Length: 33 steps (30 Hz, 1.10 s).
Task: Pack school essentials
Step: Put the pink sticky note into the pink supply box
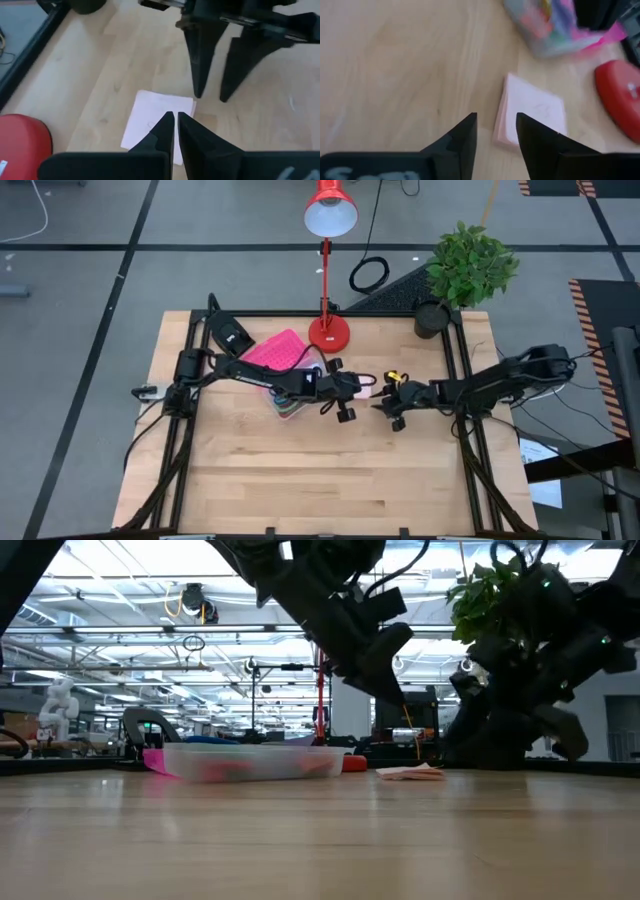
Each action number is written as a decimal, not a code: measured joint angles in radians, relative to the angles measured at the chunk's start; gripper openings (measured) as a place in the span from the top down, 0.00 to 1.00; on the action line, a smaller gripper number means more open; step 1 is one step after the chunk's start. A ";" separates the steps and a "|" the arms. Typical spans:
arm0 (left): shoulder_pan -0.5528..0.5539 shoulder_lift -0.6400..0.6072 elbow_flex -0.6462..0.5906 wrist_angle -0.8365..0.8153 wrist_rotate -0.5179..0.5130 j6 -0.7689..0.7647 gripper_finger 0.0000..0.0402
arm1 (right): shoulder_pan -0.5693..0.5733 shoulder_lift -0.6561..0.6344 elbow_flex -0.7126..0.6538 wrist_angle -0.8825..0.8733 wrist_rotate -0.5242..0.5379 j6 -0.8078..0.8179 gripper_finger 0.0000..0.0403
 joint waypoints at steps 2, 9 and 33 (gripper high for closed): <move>0.002 0.000 0.000 -0.005 0.003 0.000 0.93 | -0.008 0.023 0.000 -0.009 0.000 -0.006 0.70; 0.006 0.000 0.000 -0.005 0.002 0.020 0.94 | -0.013 0.108 0.001 0.058 0.005 -0.052 0.77; 0.005 0.000 0.000 -0.022 0.001 0.026 0.94 | -0.020 0.195 0.002 0.166 0.081 -0.126 0.63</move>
